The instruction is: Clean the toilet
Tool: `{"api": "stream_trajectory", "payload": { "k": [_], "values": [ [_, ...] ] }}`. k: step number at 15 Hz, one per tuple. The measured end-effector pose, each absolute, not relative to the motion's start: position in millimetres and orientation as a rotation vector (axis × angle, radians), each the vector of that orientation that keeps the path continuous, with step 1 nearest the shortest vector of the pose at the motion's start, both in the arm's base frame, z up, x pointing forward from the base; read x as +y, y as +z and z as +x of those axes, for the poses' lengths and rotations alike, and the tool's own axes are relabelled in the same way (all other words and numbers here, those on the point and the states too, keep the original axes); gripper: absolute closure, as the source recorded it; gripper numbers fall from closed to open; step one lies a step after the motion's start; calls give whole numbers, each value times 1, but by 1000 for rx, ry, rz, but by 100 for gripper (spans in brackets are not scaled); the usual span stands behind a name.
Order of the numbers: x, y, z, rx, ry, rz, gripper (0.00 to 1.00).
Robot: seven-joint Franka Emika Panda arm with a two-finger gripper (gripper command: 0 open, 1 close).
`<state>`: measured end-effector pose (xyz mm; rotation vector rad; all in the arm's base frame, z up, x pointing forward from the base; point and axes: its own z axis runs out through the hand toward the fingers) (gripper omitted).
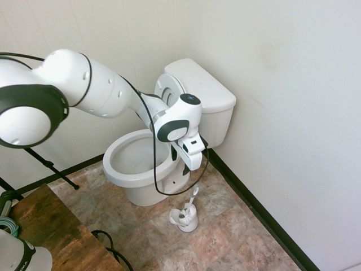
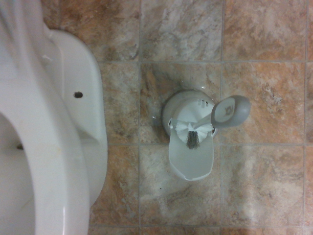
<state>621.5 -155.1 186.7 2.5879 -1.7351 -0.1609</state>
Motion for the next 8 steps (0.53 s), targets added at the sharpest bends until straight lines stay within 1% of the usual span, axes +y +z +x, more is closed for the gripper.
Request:
{"api": "stream_trajectory", "payload": {
  "k": [1, 3, 8],
  "values": [
    [-163, 171, 637, -1749, -148, 2578, 0],
    [-169, 169, 642, -1754, -153, 2575, 0],
    [-193, 108, 652, -1786, -217, 2560, 0]
  ]
}}
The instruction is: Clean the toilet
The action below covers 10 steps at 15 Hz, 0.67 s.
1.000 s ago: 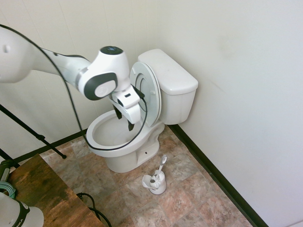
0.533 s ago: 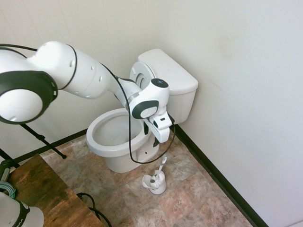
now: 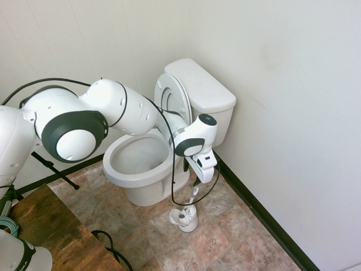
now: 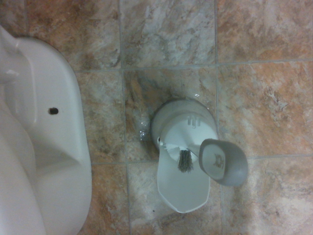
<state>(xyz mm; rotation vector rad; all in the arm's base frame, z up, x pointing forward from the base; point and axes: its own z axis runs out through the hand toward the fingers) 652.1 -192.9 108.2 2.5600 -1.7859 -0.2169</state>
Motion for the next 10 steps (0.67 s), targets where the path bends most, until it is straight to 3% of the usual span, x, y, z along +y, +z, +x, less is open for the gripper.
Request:
{"api": "stream_trajectory", "payload": {
  "k": [10],
  "values": [
    [-217, 18, 665, -1837, -292, 2523, 0]
  ]
}}
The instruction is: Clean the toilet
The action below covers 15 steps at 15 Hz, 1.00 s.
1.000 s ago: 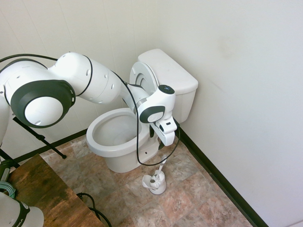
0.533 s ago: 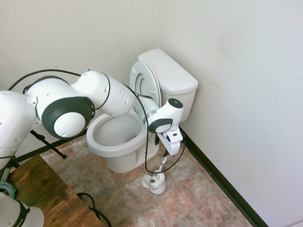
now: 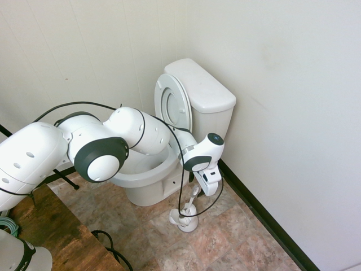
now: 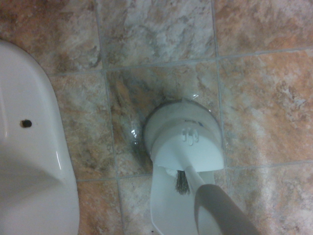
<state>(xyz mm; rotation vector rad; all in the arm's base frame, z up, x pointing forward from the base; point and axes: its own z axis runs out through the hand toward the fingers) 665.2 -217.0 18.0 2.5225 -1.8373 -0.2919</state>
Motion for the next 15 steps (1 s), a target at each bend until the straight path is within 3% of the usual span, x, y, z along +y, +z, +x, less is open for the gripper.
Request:
{"api": "stream_trajectory", "payload": {
  "k": [1, 15],
  "values": [
    [-216, 11, 666, -1836, -301, 2523, 100],
    [-224, -5, 682, -1841, -347, 2527, 100]
  ]
}}
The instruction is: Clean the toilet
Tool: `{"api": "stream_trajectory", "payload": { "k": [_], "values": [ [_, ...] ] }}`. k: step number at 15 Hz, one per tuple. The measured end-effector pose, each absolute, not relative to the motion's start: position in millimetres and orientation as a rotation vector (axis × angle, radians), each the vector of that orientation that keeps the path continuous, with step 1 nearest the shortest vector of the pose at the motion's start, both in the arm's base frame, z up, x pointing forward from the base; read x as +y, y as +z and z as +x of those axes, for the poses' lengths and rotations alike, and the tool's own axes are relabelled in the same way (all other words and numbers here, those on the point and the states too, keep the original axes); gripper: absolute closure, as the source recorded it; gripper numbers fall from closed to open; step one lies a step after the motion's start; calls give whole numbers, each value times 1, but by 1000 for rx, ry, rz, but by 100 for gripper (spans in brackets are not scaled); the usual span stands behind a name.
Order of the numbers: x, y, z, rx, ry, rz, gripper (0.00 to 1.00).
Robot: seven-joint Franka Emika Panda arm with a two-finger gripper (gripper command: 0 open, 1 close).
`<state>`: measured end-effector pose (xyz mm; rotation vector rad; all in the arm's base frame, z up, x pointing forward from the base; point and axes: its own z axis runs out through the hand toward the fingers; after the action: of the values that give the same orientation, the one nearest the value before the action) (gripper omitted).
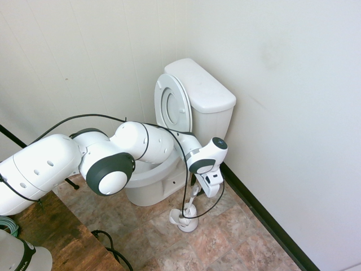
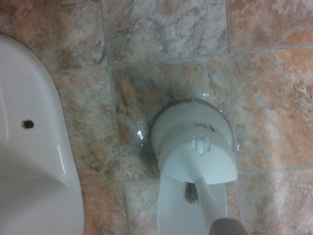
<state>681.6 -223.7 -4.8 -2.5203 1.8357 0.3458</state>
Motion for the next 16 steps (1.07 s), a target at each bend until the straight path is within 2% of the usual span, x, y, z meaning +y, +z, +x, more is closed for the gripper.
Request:
{"api": "stream_trajectory", "payload": {
  "k": [10, 16],
  "values": [
    [-226, -9, 680, 1843, 344, -2509, 100],
    [-237, -10, 680, 1803, 150, -2504, 100]
  ]
}}
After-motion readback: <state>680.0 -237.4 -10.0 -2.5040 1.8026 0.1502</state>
